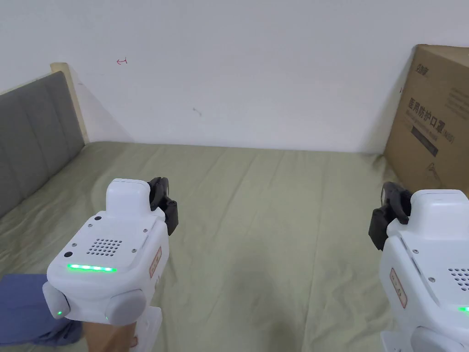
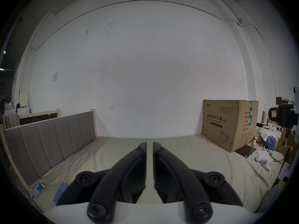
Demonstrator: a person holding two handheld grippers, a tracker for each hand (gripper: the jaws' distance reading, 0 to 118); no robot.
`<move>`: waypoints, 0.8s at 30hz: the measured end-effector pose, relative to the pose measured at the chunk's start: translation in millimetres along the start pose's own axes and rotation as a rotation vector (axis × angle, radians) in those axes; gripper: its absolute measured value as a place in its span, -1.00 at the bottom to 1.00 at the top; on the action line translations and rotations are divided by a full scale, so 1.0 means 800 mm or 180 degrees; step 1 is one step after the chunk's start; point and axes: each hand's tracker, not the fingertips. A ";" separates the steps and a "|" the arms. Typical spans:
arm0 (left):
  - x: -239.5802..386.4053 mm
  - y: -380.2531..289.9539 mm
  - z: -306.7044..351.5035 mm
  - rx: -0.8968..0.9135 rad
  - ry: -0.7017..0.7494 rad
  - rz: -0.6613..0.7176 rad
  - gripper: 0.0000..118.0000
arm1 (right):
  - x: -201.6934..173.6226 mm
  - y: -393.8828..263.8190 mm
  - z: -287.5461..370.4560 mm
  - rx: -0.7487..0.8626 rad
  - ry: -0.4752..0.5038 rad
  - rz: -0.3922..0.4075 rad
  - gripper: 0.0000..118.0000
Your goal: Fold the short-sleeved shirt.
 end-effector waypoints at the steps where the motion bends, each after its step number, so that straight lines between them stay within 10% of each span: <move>1: -0.001 0.000 0.001 0.0014 0.0000 0.0011 -0.80 | 0.000 0.000 0.000 -0.0012 -0.0001 0.0003 -0.84; 4: 0.000 0.000 0.001 0.0040 0.0002 0.0006 0.16 | 0.001 0.000 0.000 -0.0037 0.0016 -0.0029 -0.11; 6: 0.001 0.000 0.003 0.0091 0.0007 -0.0015 0.24 | 0.001 0.000 -0.001 -0.0055 0.0012 -0.0042 0.67; 8: 0.004 0.001 0.004 0.0091 0.0046 -0.0050 0.24 | 0.002 -0.001 -0.003 -0.0058 -0.0006 -0.0052 1.00; 24: 0.009 0.001 0.003 0.0110 0.0103 -0.0044 0.24 | 0.007 -0.002 -0.003 -0.0019 0.0000 -0.0131 1.00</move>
